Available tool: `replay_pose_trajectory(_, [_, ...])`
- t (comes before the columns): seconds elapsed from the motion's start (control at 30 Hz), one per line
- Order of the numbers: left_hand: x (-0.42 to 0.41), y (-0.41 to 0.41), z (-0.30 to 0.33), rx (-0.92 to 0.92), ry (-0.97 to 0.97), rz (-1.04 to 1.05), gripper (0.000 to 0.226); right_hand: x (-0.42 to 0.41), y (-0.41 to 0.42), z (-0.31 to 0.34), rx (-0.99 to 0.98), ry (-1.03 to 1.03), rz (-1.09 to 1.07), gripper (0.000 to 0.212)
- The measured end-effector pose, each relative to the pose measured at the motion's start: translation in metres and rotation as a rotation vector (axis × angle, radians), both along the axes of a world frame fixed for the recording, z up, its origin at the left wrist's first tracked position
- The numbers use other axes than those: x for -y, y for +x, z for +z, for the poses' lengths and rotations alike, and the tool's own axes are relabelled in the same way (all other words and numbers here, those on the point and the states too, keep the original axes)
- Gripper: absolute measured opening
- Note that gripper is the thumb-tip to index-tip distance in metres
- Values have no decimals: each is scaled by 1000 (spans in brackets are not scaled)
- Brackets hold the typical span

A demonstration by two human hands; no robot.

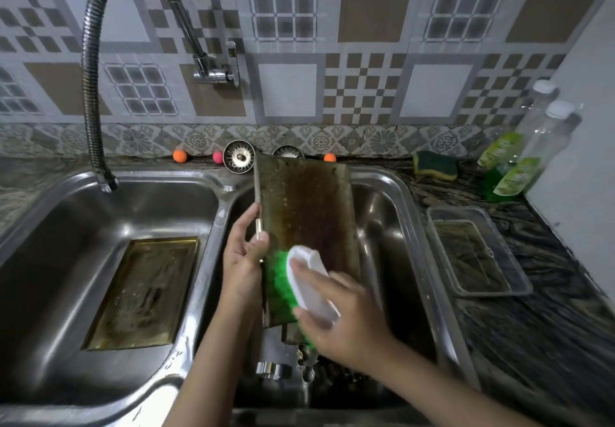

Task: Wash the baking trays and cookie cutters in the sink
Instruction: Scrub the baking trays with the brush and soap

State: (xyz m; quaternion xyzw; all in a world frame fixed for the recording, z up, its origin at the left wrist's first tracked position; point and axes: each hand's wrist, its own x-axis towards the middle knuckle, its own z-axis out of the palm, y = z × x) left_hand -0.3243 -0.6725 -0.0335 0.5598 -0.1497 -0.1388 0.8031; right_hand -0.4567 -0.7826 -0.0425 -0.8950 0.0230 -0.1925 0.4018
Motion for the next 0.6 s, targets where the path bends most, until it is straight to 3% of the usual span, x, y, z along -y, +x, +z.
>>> replay_pose_trajectory(0.1, [-18,10,3,-44,-13,10,45,41,0,-16,-83,150,-47,66])
replay_pose_trajectory(0.23, [-15,-5,-5,-10,73,-91,43,107,55,12,-36,106,-368,61])
replay_pose_trajectory(0.3, [-2,-18,-10,9,99,-142,54,107,78,34,-34,51,-406,59])
replay_pose_trajectory(0.4, [13,-22,-13,-38,45,-148,59,71,82,41,-27,36,-256,62])
replay_pose_trajectory(0.53, [-2,0,-14,-63,24,-32,48,18,25,9,-64,94,30,65])
replay_pose_trajectory(0.6, [-12,7,-12,-45,24,2,48,22,2,-8,-125,132,74,64])
